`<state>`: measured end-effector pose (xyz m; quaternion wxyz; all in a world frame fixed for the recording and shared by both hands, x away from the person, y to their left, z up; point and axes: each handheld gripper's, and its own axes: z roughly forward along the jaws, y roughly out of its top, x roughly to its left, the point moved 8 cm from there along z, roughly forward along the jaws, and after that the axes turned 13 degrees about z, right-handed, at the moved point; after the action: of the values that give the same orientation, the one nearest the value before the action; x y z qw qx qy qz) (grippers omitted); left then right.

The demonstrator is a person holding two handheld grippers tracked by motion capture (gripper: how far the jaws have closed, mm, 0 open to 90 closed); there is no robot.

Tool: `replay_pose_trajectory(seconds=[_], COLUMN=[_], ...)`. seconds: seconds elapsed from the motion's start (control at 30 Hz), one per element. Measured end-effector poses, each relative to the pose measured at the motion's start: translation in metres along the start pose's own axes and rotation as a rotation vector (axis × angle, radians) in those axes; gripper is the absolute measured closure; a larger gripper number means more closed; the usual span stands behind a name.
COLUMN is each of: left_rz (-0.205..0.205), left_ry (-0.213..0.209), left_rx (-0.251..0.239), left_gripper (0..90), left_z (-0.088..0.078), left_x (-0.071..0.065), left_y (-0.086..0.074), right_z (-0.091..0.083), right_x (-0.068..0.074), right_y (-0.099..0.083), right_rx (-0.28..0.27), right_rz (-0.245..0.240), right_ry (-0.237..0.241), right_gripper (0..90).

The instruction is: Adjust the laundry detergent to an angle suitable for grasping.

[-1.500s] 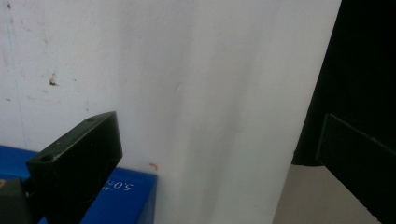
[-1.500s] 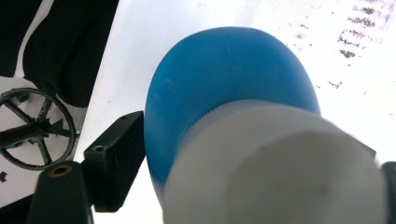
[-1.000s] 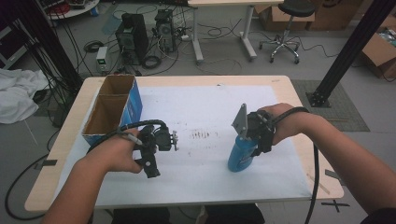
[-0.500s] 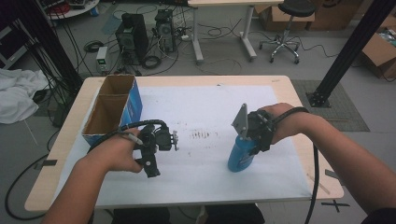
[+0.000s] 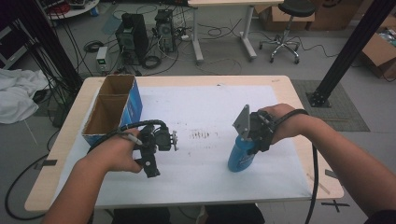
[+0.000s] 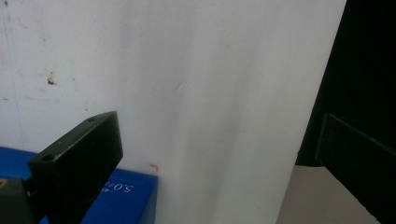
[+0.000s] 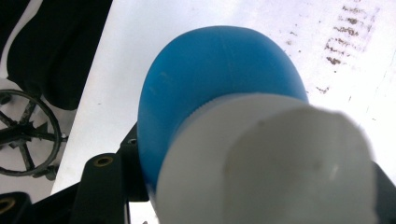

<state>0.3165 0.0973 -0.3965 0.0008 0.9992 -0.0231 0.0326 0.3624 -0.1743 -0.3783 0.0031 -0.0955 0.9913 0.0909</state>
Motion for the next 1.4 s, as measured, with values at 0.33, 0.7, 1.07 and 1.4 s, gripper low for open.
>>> replay_pose_trajectory(seconds=[0.33,0.7,1.07,1.4], left_rz=[0.013,0.025,0.037,0.042], left_ry=[0.009,0.016,0.035,0.032], left_rx=[-0.001,-0.008,-0.011,-0.009], left_gripper=[1.1,1.1,1.4,1.4], left_z=[-0.005,-0.008,-0.016,-0.014], left_x=[0.000,-0.002,-0.003,-0.005], left_y=[0.002,0.005,0.009,0.010], right_z=[-0.019,-0.035,-0.046,-0.057], right_x=[0.002,-0.003,-0.016,-0.031], right_y=[0.004,0.002,0.007,0.007], right_rx=[0.000,0.027,-0.001,-0.042], right_rz=[0.036,0.173,0.349,0.576], right_ry=[-0.011,-0.038,-0.090,-0.139], right_gripper=[38.6,38.6,38.6,38.6])
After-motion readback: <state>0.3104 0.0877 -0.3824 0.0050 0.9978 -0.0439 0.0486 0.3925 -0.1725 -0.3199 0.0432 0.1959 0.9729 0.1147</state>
